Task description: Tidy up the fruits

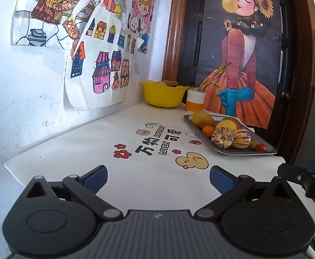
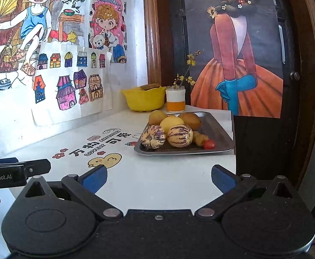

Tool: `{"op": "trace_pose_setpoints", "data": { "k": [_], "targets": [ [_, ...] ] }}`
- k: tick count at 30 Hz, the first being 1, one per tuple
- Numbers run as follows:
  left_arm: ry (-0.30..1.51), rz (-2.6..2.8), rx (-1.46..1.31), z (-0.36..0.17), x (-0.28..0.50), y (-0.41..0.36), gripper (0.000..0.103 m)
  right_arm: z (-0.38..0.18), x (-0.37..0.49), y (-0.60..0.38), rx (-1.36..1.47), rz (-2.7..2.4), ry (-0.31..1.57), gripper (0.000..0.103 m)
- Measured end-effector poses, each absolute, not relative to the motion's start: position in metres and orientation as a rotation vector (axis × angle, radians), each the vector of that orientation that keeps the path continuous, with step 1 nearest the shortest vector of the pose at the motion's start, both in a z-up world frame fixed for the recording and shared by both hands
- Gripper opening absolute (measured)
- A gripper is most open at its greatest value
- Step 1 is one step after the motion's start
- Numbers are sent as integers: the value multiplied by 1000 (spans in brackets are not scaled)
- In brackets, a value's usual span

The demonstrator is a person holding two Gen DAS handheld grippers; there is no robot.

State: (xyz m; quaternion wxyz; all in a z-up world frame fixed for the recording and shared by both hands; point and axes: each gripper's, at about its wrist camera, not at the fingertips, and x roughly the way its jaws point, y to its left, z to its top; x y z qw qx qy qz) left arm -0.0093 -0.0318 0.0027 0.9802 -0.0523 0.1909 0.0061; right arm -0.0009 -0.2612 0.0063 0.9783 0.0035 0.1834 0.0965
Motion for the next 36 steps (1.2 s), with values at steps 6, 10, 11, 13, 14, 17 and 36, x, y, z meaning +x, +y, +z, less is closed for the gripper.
{"op": "trace_pose_setpoints", "data": {
  "k": [6,10,11,13,14,17,36],
  "targets": [
    [391,13,-111,2,-8,-31,103,5,-1,-262,8,194,371,102],
    [393,13,-112,2,-8,-31,103,5,-1,-262,9,192,371,102],
    [392,13,-112,2,-8,-31,103,5,-1,-262,9,192,371,102],
    [392,12,-113,2,-8,-31,103,5,-1,-262,10,193,371,102],
    [393,12,-113,2,-8,-30,103,5,-1,-262,9,193,371,102],
    [393,12,-113,2,-9,-31,103,5,-1,-262,9,193,372,102],
    [417,-3,-81,4,-10,-40,102,4,-1,-260,7,199,377,102]
  ]
}}
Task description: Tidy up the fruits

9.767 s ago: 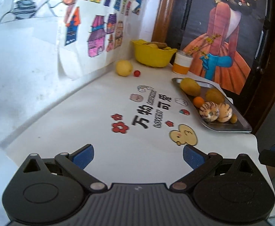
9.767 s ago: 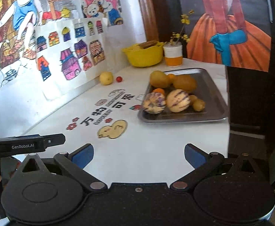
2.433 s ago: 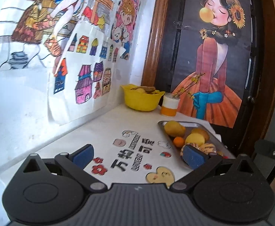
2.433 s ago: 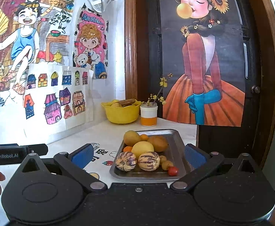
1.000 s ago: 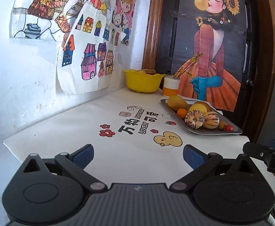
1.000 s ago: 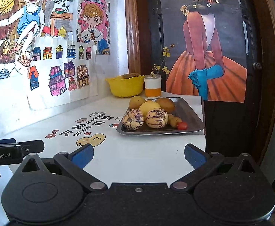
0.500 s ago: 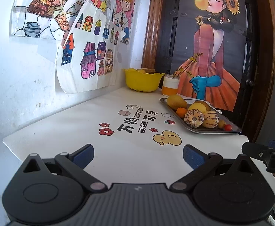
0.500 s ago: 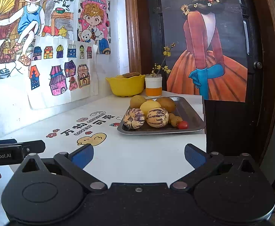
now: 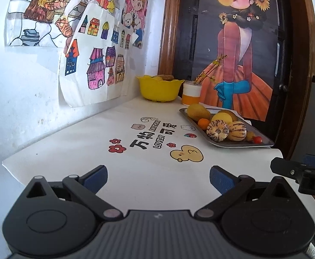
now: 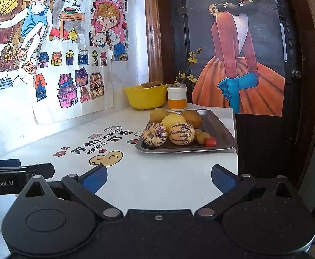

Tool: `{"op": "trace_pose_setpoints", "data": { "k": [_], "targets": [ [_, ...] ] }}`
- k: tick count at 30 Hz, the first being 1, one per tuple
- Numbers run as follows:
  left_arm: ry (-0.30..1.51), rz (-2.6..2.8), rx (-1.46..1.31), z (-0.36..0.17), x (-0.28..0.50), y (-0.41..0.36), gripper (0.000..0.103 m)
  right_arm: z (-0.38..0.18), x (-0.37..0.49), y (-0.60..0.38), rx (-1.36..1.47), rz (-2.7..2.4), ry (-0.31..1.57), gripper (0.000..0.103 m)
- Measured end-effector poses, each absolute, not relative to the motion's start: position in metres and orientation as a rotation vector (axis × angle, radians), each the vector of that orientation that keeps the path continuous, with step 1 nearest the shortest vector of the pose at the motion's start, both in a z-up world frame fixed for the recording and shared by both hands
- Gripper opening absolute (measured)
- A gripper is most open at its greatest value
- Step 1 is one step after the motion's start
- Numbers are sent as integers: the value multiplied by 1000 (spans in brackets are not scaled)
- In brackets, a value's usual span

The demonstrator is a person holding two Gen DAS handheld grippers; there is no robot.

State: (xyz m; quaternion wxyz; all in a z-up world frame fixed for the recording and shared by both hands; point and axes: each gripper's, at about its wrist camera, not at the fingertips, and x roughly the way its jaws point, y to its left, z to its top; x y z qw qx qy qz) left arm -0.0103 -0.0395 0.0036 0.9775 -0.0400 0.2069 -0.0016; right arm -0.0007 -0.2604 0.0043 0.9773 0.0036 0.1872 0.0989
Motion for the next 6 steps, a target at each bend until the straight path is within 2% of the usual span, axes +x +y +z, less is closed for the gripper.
{"op": "trace_pose_setpoints", "data": {
  "k": [6],
  "targets": [
    [416,2,-94,4,-10,-36,102,4,-1,-259,8,197,378,102]
  ]
}}
